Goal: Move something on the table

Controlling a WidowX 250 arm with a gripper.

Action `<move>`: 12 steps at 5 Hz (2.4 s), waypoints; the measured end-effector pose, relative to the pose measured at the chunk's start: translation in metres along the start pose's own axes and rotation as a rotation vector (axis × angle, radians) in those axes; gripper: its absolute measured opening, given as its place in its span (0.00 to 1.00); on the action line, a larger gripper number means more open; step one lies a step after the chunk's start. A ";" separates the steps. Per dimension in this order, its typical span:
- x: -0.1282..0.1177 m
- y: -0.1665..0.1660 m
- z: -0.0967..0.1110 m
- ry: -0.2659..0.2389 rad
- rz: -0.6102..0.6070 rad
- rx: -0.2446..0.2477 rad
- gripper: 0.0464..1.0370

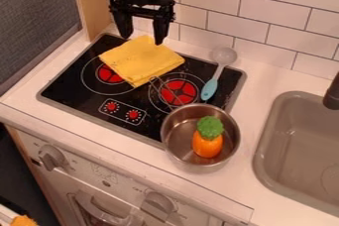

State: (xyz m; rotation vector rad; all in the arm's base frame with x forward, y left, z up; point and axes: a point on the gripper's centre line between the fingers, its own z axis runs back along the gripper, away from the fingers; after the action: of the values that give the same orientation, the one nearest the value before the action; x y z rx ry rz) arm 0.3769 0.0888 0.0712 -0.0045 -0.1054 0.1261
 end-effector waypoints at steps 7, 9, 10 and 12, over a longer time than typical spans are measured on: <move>-0.022 -0.132 -0.031 0.211 -0.222 0.167 0.96; -0.036 -0.125 -0.021 0.139 -0.194 0.136 0.96; -0.042 -0.117 -0.042 0.097 -0.178 0.079 0.96; -0.040 -0.106 -0.060 -0.060 -0.184 0.044 0.91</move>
State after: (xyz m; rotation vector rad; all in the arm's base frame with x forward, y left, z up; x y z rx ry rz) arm 0.3574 -0.0214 0.0090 0.0529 -0.1619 -0.0557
